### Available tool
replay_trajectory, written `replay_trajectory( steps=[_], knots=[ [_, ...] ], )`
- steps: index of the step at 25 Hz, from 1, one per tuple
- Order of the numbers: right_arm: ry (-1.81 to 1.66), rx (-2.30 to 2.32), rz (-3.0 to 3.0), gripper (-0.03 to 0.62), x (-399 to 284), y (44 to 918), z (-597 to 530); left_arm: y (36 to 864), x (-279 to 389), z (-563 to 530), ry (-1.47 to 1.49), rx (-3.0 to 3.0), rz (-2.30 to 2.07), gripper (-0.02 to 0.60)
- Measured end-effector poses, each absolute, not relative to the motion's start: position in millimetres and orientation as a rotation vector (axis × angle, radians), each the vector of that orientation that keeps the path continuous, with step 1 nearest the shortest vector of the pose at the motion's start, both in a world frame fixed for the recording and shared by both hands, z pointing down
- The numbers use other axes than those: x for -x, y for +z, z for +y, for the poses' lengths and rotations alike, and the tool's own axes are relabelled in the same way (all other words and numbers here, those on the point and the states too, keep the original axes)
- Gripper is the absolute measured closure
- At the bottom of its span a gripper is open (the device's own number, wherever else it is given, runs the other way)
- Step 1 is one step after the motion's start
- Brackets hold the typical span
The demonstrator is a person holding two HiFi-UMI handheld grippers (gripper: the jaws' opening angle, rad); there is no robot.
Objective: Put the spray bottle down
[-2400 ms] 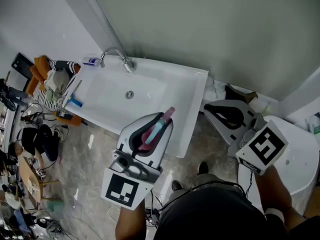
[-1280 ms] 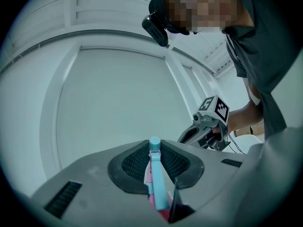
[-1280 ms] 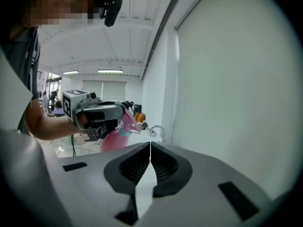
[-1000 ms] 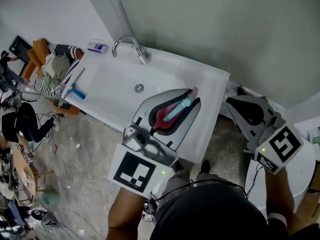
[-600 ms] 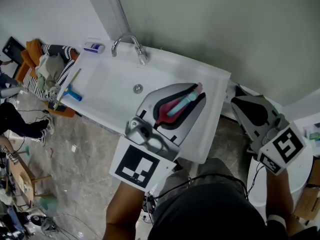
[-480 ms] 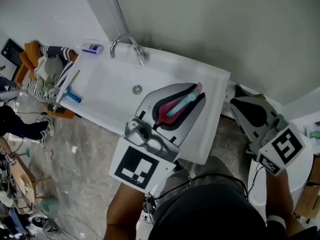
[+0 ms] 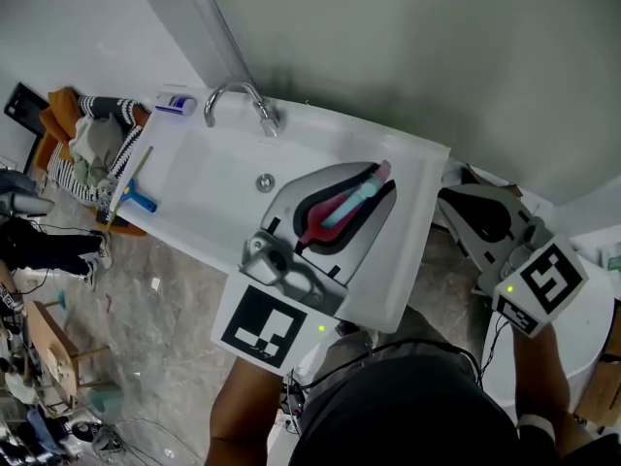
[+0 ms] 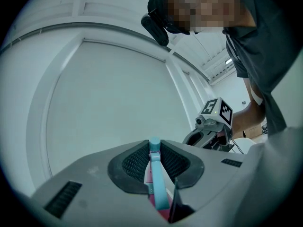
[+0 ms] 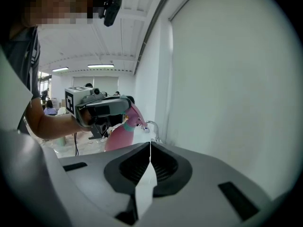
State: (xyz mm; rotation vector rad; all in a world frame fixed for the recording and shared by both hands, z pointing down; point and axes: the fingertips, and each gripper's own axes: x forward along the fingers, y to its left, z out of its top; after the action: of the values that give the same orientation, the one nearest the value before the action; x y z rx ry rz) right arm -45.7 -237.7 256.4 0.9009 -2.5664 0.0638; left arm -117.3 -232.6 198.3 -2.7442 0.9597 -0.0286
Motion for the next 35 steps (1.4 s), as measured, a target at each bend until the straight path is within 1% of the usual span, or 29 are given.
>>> replay_trajectory(
  steps=[12,20,35],
  knots=[
    [0.113,-0.831,-2.58,0.585,26.4,268.6,-289.1,216.9,91.7,-286.4,-0.026,2.804,1.041,0.515],
    [0.172,-0.815,-2.575,0.585,12.6,294.0,-329.9,243.8,81.1,-326.7,-0.034,2.835,1.078,0.516],
    [0.255,-0.801,-2.551,0.585,-0.6,333.6,-384.5,292.4,65.4,-386.6,0.082,2.904,1.136,0.515]
  ],
)
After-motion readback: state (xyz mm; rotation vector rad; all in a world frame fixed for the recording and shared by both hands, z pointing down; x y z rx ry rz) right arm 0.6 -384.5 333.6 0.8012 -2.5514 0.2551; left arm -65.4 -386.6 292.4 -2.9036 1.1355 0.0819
